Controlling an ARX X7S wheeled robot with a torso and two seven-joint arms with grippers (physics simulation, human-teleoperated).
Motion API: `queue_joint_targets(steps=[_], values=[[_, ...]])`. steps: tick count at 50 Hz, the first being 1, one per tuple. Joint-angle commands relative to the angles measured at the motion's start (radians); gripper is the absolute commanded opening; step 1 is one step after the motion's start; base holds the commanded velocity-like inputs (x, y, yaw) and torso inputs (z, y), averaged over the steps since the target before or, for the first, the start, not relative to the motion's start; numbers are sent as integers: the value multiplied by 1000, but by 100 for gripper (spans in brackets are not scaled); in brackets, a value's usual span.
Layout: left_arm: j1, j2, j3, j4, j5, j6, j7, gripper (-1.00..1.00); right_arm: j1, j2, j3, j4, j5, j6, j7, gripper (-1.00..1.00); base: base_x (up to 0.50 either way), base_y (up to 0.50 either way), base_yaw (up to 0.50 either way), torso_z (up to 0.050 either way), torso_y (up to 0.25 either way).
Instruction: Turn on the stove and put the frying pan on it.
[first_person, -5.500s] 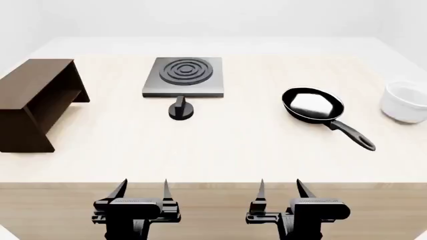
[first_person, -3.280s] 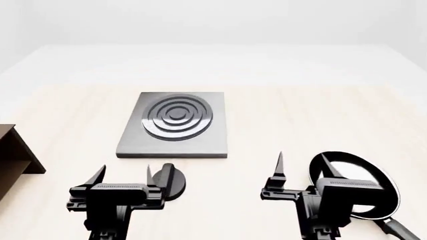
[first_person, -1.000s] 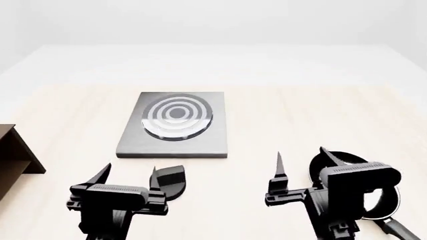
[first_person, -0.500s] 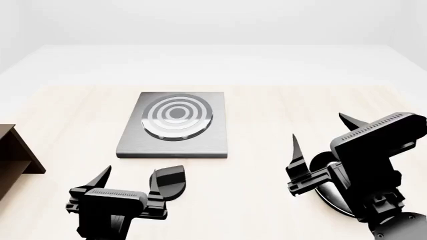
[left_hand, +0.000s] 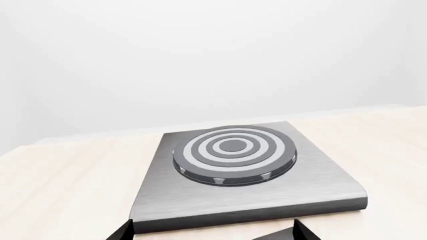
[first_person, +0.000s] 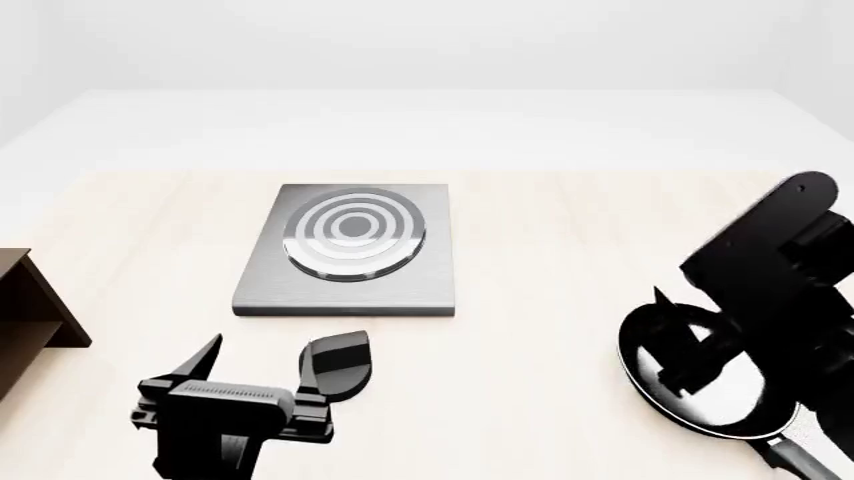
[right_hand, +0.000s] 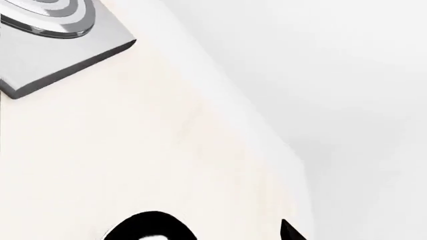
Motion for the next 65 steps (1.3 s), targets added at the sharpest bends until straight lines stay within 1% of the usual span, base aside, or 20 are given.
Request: queue_joint_targets(steps=[1, 3, 5, 6, 7, 10, 15, 16, 17, 21, 23, 26, 40, 50, 59, 65], values=[[-1, -3, 6, -10, 1, 7, -3, 100, 102, 112, -155, 132, 0, 23, -103, 100, 0, 0, 0, 0, 0], [0, -3, 9, -9, 3, 8, -4, 100, 115, 130, -183, 140, -7, 15, -119, 100, 0, 0, 0, 0, 0], [1, -4, 11, -8, 4, 7, -5, 100, 175, 151, -222, 140, -3, 36, -167, 100, 0, 0, 0, 0, 0], [1, -4, 11, -8, 3, 7, -6, 100, 178, 151, -224, 141, -2, 37, -168, 100, 0, 0, 0, 0, 0], [2, -5, 12, -7, 4, 7, -6, 100, 216, 174, -271, 133, -8, 36, -209, 100, 0, 0, 0, 0, 0], [-1, -5, 12, -10, 2, 7, -7, 100, 266, 204, -330, 130, -17, 30, -259, 100, 0, 0, 0, 0, 0], [-1, -7, 14, -13, 3, 11, -8, 100, 283, 231, -387, 145, -33, 14, -299, 100, 0, 0, 0, 0, 0], [-1, -7, 14, -13, 3, 11, -8, 100, 298, 232, -393, 147, -26, 23, -319, 100, 0, 0, 0, 0, 0], [-1, -8, 13, -13, 2, 11, -9, 100, 272, 233, -360, 149, 5, 17, -317, 100, 0, 0, 0, 0, 0], [0, -8, 15, -16, 3, 14, -10, 100, 265, 248, -373, 154, 12, 24, -327, 100, 0, 0, 0, 0, 0], [-1, -9, 16, -15, 2, 13, -11, 100, 292, 262, -404, 157, 7, 44, -358, 100, 0, 0, 0, 0, 0], [-2, -10, 17, -15, 1, 12, -12, 100, 275, 284, -409, 154, 25, 48, -368, 100, 0, 0, 0, 0, 0], [-2, -13, 23, -19, 1, 12, -17, 100, 179, 382, -405, 137, 65, 52, -294, 100, 0, 0, 0, 0, 0], [-4, -18, 22, -15, -4, 8, -21, 100, 33, 431, -324, 185, 189, -49, -129, 100, 0, 0, 0, 0, 0], [-4, -19, 27, -18, -3, 11, -24, 100, -24, 447, -365, 219, 151, -116, -110, 100, 0, 0, 0, 0, 0], [-3, -22, 29, -14, -3, 9, -27, 100, -69, 447, -361, 261, 187, -162, -71, 100, 0, 0, 0, 0, 0]])
